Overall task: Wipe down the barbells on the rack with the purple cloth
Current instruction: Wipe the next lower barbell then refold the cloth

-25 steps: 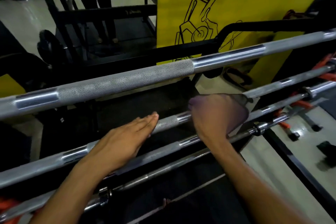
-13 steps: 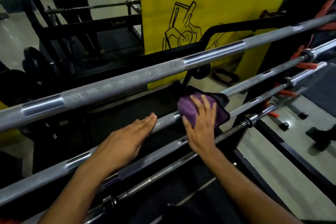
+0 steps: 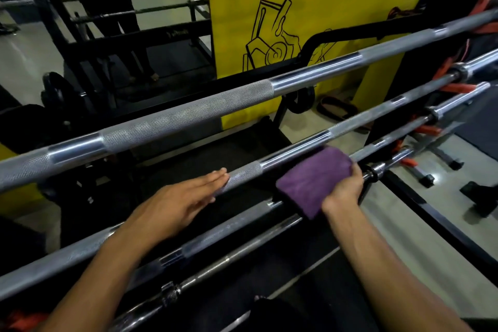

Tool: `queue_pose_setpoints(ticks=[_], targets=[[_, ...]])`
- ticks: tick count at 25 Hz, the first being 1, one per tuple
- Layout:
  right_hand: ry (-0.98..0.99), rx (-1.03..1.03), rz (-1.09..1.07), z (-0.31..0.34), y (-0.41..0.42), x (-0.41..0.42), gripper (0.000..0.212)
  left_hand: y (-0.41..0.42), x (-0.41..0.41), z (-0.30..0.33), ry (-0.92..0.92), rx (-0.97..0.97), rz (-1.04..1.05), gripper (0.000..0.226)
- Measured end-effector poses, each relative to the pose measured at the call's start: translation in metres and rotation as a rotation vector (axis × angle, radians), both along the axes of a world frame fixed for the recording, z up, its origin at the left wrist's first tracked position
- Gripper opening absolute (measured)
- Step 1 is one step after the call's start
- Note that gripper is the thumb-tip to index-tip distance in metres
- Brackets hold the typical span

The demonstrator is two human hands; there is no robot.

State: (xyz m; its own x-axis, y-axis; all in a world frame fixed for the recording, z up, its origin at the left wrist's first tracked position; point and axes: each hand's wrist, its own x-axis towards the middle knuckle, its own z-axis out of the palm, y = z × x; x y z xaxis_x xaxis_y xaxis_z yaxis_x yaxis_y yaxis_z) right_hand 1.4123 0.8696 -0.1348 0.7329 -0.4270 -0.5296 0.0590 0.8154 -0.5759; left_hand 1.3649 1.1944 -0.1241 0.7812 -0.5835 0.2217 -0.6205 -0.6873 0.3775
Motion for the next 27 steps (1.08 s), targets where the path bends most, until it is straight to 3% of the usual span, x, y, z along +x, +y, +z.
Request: queue_pose_setpoints(ticks=[4,9,16,18,21,24,27], targets=[[0.026,-0.011,-0.087,0.049,0.024,0.046,0.041,-0.002,-0.002,-0.002,-0.026,-0.013,0.024,0.051],[-0.003,0.108,0.084,0.036,0.098,0.011,0.044,-0.003,-0.005,0.0,-0.049,0.016,0.043,0.051],[-0.013,-0.04,-0.094,0.036,0.033,0.06,0.043,-0.004,-0.009,0.003,-0.049,0.008,0.086,0.053],[0.049,-0.136,-0.002,0.024,0.055,0.05,0.045,-0.004,-0.008,0.002,-0.066,-0.001,0.087,0.053],[0.081,-0.105,0.197,-0.002,0.092,0.024,0.052,-0.003,-0.006,0.0,-0.063,-0.015,0.08,0.052],[-0.038,-0.084,0.257,0.002,0.059,0.023,0.047,-0.004,-0.006,-0.003,-0.086,-0.018,0.087,0.05],[-0.034,-0.152,0.241,0.02,0.012,0.04,0.039,-0.004,-0.007,-0.002,-0.105,-0.027,0.127,0.049]])
